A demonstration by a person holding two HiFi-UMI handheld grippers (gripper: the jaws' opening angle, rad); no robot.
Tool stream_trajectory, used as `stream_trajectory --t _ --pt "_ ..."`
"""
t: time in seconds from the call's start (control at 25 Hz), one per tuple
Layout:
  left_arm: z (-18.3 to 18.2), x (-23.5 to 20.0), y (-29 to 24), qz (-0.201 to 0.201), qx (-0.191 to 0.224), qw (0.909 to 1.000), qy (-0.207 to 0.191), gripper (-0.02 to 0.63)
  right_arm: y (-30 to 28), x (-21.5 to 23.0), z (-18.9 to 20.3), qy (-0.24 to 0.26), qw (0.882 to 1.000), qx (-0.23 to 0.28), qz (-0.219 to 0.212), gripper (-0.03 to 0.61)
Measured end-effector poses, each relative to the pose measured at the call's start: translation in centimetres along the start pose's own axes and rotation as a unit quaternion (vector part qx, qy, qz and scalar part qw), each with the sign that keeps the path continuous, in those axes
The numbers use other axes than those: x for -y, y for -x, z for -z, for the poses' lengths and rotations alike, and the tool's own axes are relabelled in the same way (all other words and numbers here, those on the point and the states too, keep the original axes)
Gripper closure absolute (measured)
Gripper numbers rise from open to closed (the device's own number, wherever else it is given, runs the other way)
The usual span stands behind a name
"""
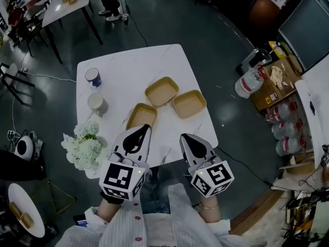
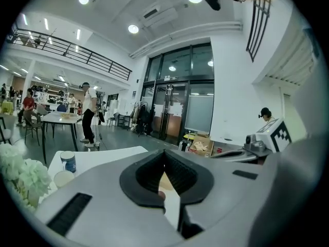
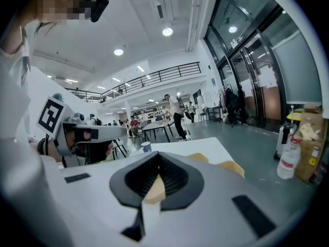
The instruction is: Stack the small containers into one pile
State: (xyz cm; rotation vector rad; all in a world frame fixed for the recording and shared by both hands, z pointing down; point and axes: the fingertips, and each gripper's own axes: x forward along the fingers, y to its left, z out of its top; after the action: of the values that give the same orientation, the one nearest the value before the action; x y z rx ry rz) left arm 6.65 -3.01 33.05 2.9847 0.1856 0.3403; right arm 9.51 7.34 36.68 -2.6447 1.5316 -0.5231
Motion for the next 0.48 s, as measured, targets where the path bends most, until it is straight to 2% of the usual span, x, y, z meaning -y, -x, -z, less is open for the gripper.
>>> stream_trajectory --t 0.2,0.48 --pt "0.4 -0.4 -2.3 -0.021 -0.006 0.9998 0.005 0.597 -1.4 2.3 0.0 -0.002 1.0 -0.008 -0.018 0.566" --pt "-1.8 -3.0 -7.3 -0.079 0.008 0.9968 0.01 0.596 -6.6 5.7 -2.5 0.016 0.996 -0.018 -0.086 0.566"
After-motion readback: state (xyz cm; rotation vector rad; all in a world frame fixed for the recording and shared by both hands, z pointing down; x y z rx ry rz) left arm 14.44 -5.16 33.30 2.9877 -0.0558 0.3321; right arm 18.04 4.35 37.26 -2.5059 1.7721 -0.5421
